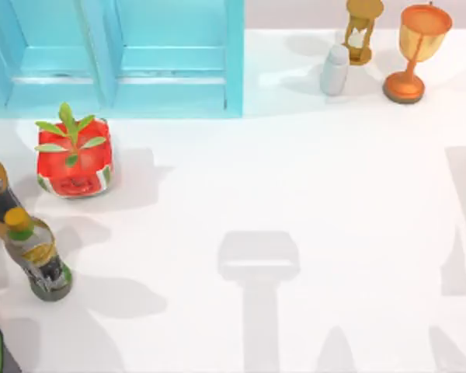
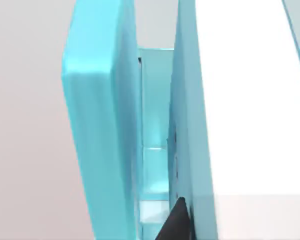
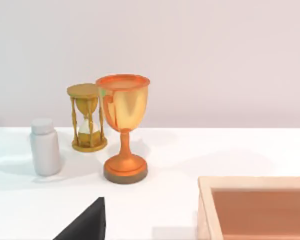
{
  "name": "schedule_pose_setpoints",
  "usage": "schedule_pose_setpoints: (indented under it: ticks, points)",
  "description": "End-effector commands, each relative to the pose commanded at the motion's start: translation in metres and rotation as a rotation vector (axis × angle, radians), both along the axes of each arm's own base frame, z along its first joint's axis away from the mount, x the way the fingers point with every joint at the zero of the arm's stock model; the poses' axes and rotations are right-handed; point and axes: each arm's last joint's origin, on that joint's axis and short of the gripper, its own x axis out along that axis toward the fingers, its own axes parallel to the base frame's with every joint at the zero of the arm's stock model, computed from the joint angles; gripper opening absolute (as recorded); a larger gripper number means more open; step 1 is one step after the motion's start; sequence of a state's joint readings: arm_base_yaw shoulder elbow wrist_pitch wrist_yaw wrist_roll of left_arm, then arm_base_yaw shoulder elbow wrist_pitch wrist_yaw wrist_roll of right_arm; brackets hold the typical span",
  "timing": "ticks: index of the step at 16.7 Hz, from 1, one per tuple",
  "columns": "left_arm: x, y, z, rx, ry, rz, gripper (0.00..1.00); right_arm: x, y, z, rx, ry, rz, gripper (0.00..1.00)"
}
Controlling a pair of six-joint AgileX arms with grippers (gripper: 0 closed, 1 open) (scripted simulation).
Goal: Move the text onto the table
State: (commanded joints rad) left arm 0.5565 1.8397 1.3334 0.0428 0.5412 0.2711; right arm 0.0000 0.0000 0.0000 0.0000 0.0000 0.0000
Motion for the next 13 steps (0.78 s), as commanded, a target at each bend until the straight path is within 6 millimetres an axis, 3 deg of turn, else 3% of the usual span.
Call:
schedule_pose_setpoints:
  ticks: [3, 6, 8, 13]
  points:
    - [-0.055, -0.009, 0.048, 0.01, -0.013, -0.005, 0.0, 0.0, 0.0, 0.0, 0.0, 0.0, 0.0, 1.0]
    - [-0.091, -0.018, 0.064, 0.002, 0.0, -0.017, 0.0, 0.0, 0.0, 0.0, 0.0, 0.0, 0.0, 1.0]
    - [-0.1, -0.022, 0.067, -0.002, 0.005, -0.023, 0.0, 0.0, 0.0, 0.0, 0.0, 0.0, 0.0, 1.0]
    - [-0.099, -0.022, 0.066, -0.003, 0.009, -0.027, 0.0, 0.0, 0.0, 0.0, 0.0, 0.0, 0.0, 1.0]
